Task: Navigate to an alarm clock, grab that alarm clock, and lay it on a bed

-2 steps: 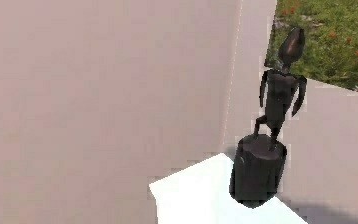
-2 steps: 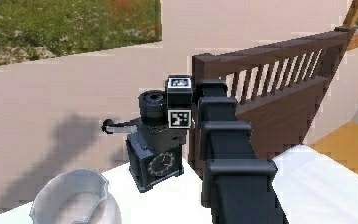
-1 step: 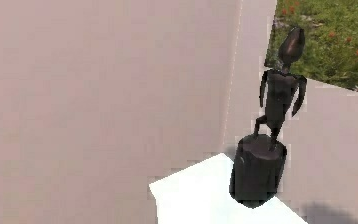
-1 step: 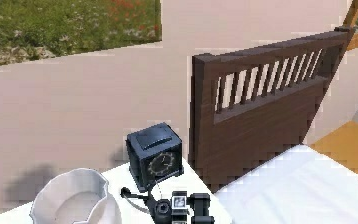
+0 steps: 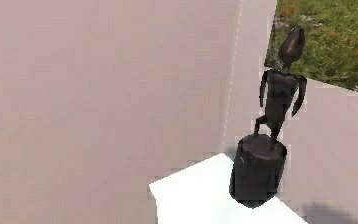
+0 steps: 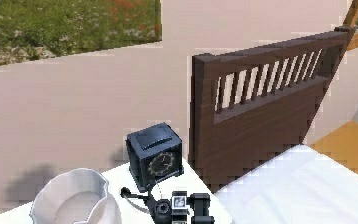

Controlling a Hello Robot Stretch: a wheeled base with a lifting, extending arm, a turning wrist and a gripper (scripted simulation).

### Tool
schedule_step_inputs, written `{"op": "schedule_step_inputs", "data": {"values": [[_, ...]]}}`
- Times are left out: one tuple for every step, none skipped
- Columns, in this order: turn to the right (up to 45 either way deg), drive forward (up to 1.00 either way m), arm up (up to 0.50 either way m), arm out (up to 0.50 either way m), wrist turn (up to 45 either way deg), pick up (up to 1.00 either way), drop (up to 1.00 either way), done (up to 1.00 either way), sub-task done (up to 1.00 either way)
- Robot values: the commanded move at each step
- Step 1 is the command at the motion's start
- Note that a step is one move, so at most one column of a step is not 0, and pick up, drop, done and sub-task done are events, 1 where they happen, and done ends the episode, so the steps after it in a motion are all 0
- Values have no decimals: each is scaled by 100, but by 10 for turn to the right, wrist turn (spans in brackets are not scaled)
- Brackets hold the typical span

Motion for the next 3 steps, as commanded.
{"op": "schedule_step_inputs", "data": {"values": [[0, 0, 10, 0, 0, 0, 0, 0, 0], [0, 0, 18, 0, 0, 0, 0, 0, 0], [0, 0, 0, 0, -450, 0, 0, 0, 0]]}}
